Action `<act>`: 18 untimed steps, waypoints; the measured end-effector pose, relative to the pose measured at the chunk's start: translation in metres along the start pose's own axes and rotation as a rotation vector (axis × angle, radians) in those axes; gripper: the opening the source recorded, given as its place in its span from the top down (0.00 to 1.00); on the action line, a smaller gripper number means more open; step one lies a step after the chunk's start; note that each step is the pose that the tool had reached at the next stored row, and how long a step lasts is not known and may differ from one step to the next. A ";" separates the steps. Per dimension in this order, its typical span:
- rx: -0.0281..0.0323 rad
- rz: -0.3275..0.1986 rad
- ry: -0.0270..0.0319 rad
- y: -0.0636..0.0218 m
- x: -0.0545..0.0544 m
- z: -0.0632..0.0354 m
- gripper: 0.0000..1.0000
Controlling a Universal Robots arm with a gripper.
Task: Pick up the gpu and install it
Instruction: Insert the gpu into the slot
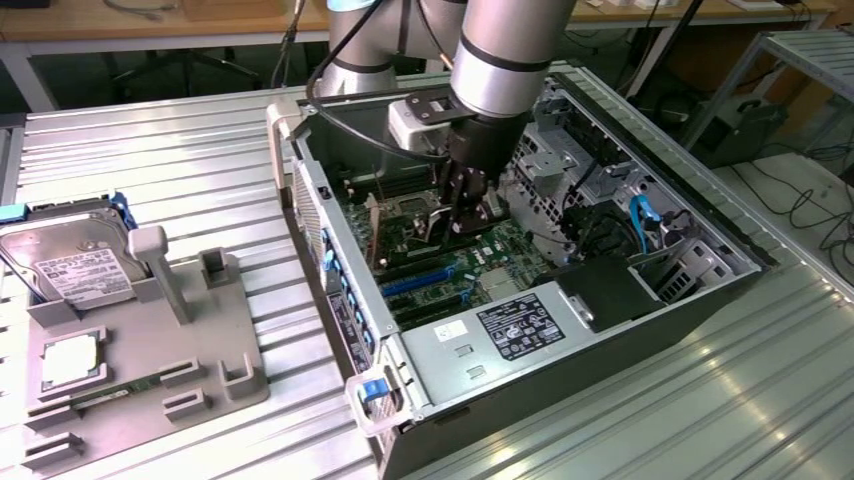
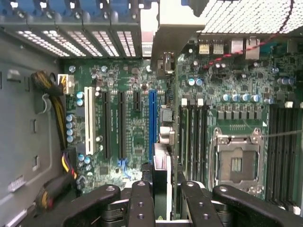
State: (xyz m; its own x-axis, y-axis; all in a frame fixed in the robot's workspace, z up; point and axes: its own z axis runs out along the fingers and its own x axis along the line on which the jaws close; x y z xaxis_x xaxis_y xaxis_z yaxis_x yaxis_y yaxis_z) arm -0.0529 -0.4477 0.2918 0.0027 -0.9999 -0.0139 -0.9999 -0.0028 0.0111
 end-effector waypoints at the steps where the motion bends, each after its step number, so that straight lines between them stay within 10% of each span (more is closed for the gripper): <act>1: -0.0001 0.000 0.0000 0.0005 0.000 0.0009 0.73; 18: -0.0006 0.000 0.0000 0.0115 0.006 0.0204 0.73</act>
State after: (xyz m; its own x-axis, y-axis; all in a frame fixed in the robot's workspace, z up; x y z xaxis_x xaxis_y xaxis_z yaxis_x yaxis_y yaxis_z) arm -0.0646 -0.4530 0.2714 0.0027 -0.9999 -0.0139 -0.9999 -0.0029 0.0116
